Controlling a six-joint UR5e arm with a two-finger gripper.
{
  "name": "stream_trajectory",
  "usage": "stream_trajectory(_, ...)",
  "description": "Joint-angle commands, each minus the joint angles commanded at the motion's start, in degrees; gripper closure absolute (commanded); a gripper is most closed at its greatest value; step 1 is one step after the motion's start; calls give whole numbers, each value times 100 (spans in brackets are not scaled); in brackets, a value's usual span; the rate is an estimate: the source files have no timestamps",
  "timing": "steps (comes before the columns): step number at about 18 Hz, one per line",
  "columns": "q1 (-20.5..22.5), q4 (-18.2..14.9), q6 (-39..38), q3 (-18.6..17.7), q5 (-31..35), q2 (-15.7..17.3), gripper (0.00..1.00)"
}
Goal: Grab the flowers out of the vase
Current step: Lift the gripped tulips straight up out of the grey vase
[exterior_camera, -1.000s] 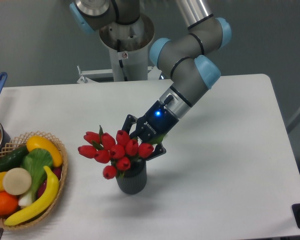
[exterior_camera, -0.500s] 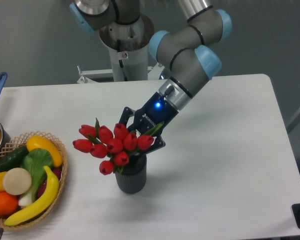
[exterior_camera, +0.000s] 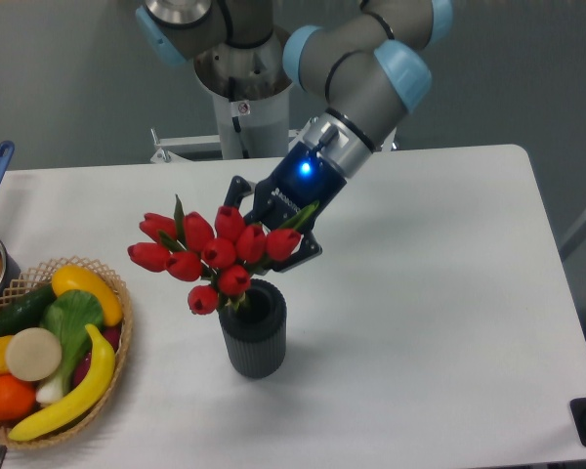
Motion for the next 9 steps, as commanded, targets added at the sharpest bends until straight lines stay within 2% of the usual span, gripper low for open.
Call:
stream_trajectory(3, 44, 0, -175, 167, -53, 9, 57)
stream_trajectory(9, 184, 0, -1054, 694, -62, 123, 57)
